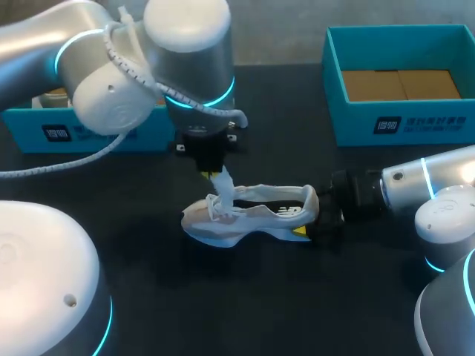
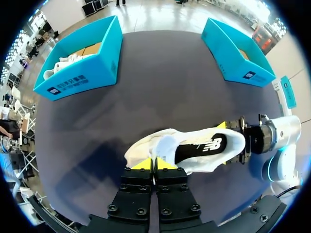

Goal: Take the shoe out of the shoebox, open the shoe tongue, remove and reinsert the insole, then place the shoe into the shoebox

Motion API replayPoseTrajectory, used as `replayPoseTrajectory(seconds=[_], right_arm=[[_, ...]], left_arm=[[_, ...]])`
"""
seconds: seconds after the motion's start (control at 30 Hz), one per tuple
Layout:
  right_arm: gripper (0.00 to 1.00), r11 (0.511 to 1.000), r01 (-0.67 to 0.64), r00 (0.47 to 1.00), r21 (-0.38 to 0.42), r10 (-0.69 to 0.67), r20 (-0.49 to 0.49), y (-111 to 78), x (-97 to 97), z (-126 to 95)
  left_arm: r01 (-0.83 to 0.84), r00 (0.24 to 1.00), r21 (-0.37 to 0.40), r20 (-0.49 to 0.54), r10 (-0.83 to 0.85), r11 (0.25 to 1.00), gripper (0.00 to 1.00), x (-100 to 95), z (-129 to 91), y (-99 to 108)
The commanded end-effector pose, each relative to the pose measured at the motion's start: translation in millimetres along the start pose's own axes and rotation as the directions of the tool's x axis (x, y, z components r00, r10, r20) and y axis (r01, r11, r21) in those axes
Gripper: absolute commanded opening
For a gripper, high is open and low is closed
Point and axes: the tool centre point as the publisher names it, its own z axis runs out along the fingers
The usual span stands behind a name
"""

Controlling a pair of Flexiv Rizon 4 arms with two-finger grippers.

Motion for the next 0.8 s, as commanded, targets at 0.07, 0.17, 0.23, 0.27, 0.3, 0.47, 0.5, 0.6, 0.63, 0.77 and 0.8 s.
replayPoseTrajectory(seconds=[0.07, 0.17, 0.23, 0.27, 0.3, 0.47, 0.5, 0.6, 0.63, 0.77, 0.8], right_arm=[[0.00, 1.000, 0.000, 1.000, 0.003, 0.000, 0.002, -0.5, 0.8, 1.5], [0.00, 1.000, 0.000, 1.000, 0.003, 0.000, 0.002, -0.5, 0.8, 1.5], [0.00, 1.000, 0.000, 1.000, 0.003, 0.000, 0.002, -0.5, 0.8, 1.5], [0.00, 1.000, 0.000, 1.000, 0.003, 0.000, 0.002, -0.5, 0.8, 1.5], [0.00, 1.000, 0.000, 1.000, 0.003, 0.000, 0.002, -0.5, 0.8, 1.5], [0.00, 1.000, 0.000, 1.000, 0.003, 0.000, 0.002, -0.5, 0.8, 1.5], [0.00, 1.000, 0.000, 1.000, 0.003, 0.000, 0.002, -0.5, 0.8, 1.5], [0.00, 1.000, 0.000, 1.000, 0.003, 0.000, 0.002, -0.5, 0.8, 1.5], [0.00, 1.000, 0.000, 1.000, 0.003, 0.000, 0.002, -0.5, 0.8, 1.5], [0.00, 1.000, 0.000, 1.000, 0.003, 0.000, 0.002, -0.5, 0.8, 1.5], [0.00, 1.000, 0.000, 1.000, 0.003, 0.000, 0.002, -0.5, 0.8, 1.5]], left_arm=[[0.009, 0.999, -0.010, -0.031, -0.009, 1.000, 0.00, -15.7, 12.6, 6.8], [0.009, 1.000, -0.018, -0.016, -0.010, 1.000, 0.00, -19.5, 22.4, 10.1], [0.010, 1.000, -0.019, -0.014, -0.010, 1.000, 0.00, -21.4, 27.5, 12.4], [0.005, 1.000, -0.020, 0.000, -0.006, 1.000, 0.00, -22.3, 30.6, 14.0], [0.006, 1.000, -0.021, 0.003, -0.006, 1.000, 0.00, -23.1, 33.3, 15.2], [0.015, 0.999, -0.040, 0.029, -0.014, 0.999, 0.00, -28.9, 47.0, 21.0], [0.016, 0.999, -0.041, 0.033, -0.015, 0.999, 0.00, -30.1, 49.6, 22.1], [0.017, 0.998, -0.042, 0.057, -0.014, 0.999, 0.00, -33.4, 58.4, 25.6], [0.019, 0.998, -0.046, 0.056, -0.016, 0.999, 0.00, -34.3, 61.4, 26.8], [0.018, 0.997, -0.055, 0.080, -0.014, 0.998, 0.00, -36.4, 71.9, 31.8], [0.019, 0.996, -0.058, 0.089, -0.013, 0.998, 0.00, -36.8, 74.1, 33.0]])
